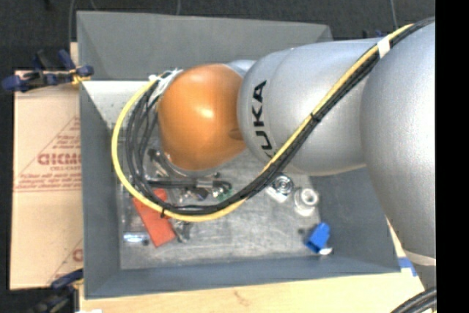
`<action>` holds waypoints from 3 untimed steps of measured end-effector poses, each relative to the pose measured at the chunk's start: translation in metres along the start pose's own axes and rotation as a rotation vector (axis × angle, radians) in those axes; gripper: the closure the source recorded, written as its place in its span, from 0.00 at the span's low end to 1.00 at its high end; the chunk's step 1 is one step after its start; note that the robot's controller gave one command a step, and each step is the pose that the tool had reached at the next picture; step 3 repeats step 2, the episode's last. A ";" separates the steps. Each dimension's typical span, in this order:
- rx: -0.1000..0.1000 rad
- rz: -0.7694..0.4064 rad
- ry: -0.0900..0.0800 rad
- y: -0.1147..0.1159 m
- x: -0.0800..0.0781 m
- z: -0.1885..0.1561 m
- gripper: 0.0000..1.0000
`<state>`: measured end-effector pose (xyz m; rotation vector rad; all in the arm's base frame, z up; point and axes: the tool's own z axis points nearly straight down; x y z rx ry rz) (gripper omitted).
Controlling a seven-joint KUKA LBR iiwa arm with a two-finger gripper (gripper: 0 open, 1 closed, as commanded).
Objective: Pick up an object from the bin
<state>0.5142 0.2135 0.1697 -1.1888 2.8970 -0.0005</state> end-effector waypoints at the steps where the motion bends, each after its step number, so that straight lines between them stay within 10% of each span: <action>1: -0.003 -0.266 -0.002 -0.004 -0.008 0.040 1.00; 2: 0.001 -0.285 0.000 -0.018 -0.001 -0.061 1.00; 3: 0.001 -0.285 0.000 -0.018 -0.001 -0.061 1.00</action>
Offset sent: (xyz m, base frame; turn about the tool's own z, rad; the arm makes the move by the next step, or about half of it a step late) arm 0.0116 0.0039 -0.0673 -0.3403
